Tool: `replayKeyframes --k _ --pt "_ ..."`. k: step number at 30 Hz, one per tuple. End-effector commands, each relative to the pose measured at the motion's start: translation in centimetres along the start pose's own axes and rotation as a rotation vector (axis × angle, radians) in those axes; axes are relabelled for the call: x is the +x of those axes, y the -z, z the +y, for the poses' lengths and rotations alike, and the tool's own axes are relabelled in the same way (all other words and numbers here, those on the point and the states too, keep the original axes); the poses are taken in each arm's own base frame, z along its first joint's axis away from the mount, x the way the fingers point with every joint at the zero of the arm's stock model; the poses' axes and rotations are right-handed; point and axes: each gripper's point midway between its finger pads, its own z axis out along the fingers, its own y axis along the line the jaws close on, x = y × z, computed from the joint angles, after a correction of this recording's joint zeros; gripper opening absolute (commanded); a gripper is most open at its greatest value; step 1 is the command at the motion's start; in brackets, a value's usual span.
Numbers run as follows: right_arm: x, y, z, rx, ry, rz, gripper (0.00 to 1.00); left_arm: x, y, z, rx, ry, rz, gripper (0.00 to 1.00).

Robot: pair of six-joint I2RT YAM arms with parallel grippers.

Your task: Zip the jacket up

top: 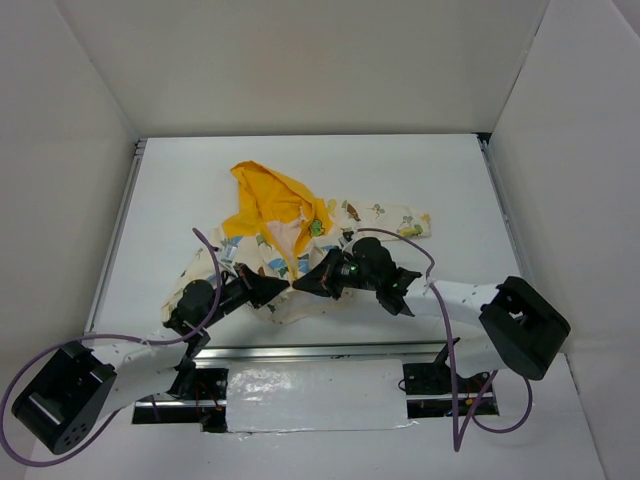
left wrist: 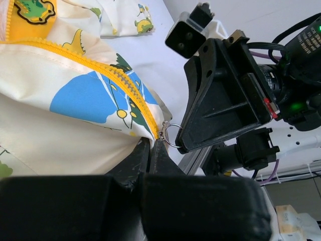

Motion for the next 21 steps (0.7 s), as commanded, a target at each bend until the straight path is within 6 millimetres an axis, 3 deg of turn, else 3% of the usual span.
replayKeyframes --k 1,9,18,21 --pt "-3.2 1.1 3.7 -0.152 -0.084 -0.136 0.0 2.2 1.0 0.3 0.02 -0.046 0.07 0.0" --pt "-4.2 1.8 4.1 -0.272 -0.352 -0.146 0.0 2.5 0.9 0.6 0.006 -0.068 0.077 0.0" --pt "-4.5 2.4 7.9 -0.454 -0.485 -0.098 0.0 2.9 0.6 0.4 0.011 -0.085 0.088 0.0" --pt "-5.3 1.5 8.5 -0.472 -0.5 -0.096 0.0 3.1 0.6 0.1 0.021 -0.078 0.097 0.0"
